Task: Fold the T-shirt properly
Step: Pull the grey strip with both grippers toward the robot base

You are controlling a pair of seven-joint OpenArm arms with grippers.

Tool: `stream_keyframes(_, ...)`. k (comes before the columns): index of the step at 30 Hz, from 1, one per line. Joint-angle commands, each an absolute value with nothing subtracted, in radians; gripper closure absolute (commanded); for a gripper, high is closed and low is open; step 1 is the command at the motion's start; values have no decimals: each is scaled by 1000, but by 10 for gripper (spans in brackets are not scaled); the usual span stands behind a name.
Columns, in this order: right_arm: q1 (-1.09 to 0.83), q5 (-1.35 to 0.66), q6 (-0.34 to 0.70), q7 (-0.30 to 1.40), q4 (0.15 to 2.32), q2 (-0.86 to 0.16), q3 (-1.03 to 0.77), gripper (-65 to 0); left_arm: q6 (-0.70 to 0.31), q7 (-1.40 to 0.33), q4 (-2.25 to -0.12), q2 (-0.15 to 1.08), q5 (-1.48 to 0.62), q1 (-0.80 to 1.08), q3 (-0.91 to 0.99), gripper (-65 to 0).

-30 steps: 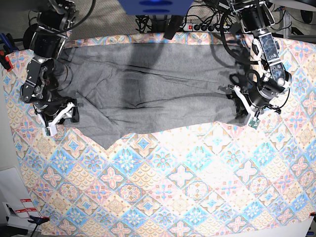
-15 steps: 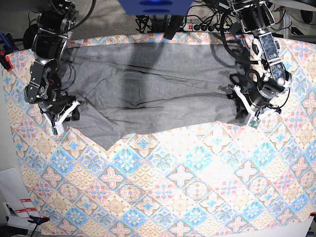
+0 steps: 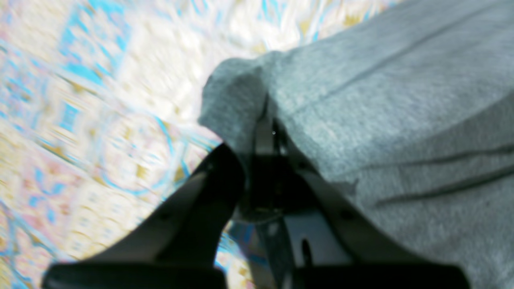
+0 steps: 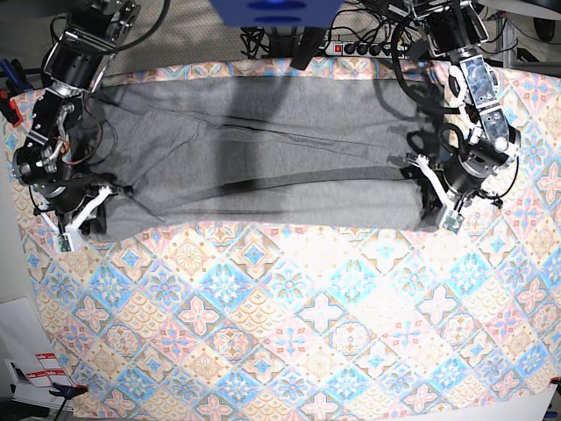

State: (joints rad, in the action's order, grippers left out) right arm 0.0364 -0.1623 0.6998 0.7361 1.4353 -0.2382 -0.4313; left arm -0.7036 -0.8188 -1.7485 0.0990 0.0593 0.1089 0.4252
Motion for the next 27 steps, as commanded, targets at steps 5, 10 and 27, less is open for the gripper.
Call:
stream_keyframes(5,-50,-166,698,731,1535,-255,-450,-42,-698,-796,-1825,107,50,140,426,0)
stream_keyframes(10,-156,-170,698,731,1650,-254,-453,-42,-698,-794,-1827,111,50,170,426,0)
stream_keyframes(27,-349,-171,698,731,1745,-174,-622,-42,-698,-792,-1824,163,51,335,427,0)
